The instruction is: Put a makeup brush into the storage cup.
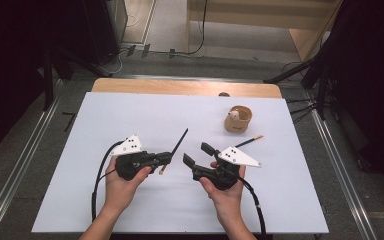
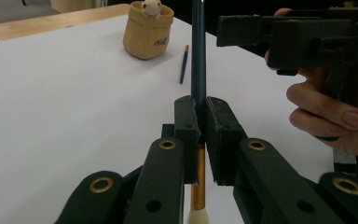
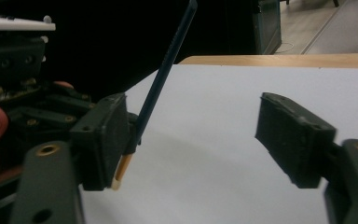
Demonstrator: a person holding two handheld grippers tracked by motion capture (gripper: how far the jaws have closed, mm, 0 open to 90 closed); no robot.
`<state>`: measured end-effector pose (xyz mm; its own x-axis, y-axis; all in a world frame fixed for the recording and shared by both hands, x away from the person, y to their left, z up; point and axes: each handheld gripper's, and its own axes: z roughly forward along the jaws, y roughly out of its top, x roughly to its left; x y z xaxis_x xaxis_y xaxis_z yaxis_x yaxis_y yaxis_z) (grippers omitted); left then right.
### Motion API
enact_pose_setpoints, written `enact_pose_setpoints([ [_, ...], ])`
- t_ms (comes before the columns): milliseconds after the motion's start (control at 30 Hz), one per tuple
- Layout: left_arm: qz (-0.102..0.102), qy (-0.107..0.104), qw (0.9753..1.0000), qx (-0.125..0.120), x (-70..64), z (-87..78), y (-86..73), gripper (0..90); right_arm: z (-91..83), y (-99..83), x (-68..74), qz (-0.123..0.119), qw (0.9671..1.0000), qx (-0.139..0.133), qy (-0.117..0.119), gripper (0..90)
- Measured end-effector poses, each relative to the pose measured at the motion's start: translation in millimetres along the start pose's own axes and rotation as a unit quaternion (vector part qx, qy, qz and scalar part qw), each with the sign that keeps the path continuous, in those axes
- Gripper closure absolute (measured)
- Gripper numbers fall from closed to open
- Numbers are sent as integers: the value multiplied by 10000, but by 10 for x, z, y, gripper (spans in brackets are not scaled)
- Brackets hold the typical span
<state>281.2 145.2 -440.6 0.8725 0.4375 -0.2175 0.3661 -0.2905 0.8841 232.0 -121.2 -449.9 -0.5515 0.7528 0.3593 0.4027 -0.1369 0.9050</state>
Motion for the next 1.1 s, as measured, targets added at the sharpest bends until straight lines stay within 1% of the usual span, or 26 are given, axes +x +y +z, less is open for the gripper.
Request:
enact_pose_setpoints([
  [33, -5, -18, 10000, -32, -11, 6, -6, 844, 0, 0, 0, 0, 10000, 0, 0, 296],
  [67, 7, -46, 10000, -71, -23, 14, -13, 844, 11, -3, 11, 119, 9999, -1, 38, 320],
  [133, 22, -70, 9999, -139, -45, 36, -24, 844, 20, -6, 15, 156, 9999, 11, 43, 335],
  [233, 37, -138, 9995, -266, -82, 60, -44, 844, 45, -31, 22, 328, 9992, 7, 243, 399],
  [267, 67, -113, 9994, -322, -95, 63, -52, 844, 53, -56, 27, 446, 9982, -23, 394, 469],
  [333, 102, -131, 9991, -399, -135, 86, -69, 844, 60, -77, 32, 512, 9975, -65, 490, 517],
  [400, 108, -177, 9988, -441, -158, 104, -76, 844, 58, -88, 34, 707, 9954, -138, 626, 567],
  [467, 125, -186, 9988, -428, -169, 114, -78, 844, 57, -98, 27, 952, 9922, -216, 775, 611],
  [500, 128, -198, 9989, -408, -181, 124, -78, 844, 57, -98, 27, 952, 9922, -216, 775, 611],
  [533, 136, -190, 9988, -438, -193, 130, -82, 844, 58, -105, 29, 1046, 9908, -284, 806, 619],
  [567, 111, -212, 9986, -469, -202, 134, -84, 844, 64, -119, 38, 1047, 9909, -357, 762, 639],
  [600, 89, -246, 9985, -471, -207, 140, -82, 844, 66, -125, 41, 1047, 9910, -359, 751, 647],
  [633, 108, -205, 9985, -500, -219, 142, -84, 844, 67, -130, 39, 1074, 9906, -366, 762, 656],
  [767, 144, -137, 9986, -491, -252, 164, -98, 844, 71, -148, 35, 1149, 9897, -395, 753, 679],
  [900, 139, -125, 9984, -527, -258, 171, -102, 844, 73, -153, 34, 1167, 9896, -402, 741, 704],
  [933, 127, -160, 9986, -488, -256, 177, -100, 844, 74, -154, 34, 1176, 9895, -396, 740, 707],
  [967, 150, -150, 9986, -476, -258, 180, -102, 843, 79, -158, 33, 1213, 9890, -384, 754, 727],
  [1033, 131, -167, 9988, -437, -261, 193, -103, 844, 83, -163, 33, 1211, 9891, -384, 750, 727],
  [1100, 144, -165, 9987, -450, -266, 192, -102, 844, 90, -169, 33, 1189, 9894, -366, 748, 738],
])
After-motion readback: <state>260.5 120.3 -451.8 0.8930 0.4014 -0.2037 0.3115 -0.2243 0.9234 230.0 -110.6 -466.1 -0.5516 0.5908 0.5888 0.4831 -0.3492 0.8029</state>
